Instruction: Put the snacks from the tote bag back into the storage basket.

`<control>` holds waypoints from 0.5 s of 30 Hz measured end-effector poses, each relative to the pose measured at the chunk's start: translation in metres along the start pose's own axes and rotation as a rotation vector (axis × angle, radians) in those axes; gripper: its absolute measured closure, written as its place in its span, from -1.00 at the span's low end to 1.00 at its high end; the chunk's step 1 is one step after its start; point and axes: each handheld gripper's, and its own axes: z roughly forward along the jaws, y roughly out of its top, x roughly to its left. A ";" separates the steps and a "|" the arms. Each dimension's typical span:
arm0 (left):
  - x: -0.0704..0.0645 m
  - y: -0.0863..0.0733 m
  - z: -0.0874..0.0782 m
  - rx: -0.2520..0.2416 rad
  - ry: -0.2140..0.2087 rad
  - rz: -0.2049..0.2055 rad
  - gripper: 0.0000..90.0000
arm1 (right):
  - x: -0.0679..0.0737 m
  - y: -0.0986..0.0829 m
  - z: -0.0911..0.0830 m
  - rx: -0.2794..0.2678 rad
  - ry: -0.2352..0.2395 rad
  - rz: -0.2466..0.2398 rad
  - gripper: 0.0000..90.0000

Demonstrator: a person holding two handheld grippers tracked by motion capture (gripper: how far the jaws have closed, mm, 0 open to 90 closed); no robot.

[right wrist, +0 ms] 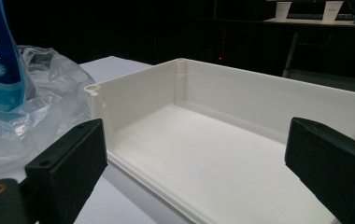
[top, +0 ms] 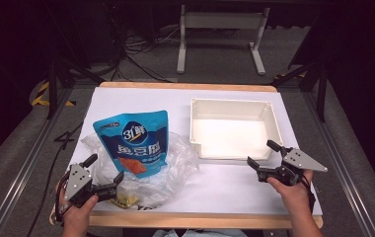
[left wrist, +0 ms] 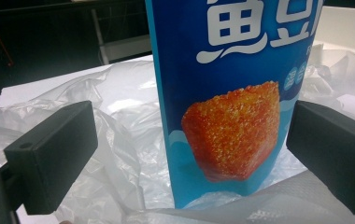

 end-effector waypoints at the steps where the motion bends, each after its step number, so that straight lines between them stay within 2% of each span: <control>1: 0.000 0.000 0.000 -0.001 0.000 0.002 -0.94 | 0.000 0.000 0.000 0.007 0.002 -0.003 -0.85; 5: -0.002 0.000 0.001 -0.001 -0.002 0.005 -0.94 | 0.003 -0.001 0.002 0.025 0.015 -0.009 -0.85; 8: -0.001 0.000 0.000 0.008 -0.003 0.009 -0.94 | 0.005 0.000 0.003 0.024 0.028 -0.016 -0.85; 10: 0.000 0.000 0.000 -0.004 0.000 0.000 -0.94 | 0.006 0.000 0.004 0.016 0.039 -0.015 -0.85; 15: -0.001 0.000 0.001 -0.005 -0.005 0.000 -0.94 | 0.006 -0.001 0.004 0.022 0.031 -0.016 -0.85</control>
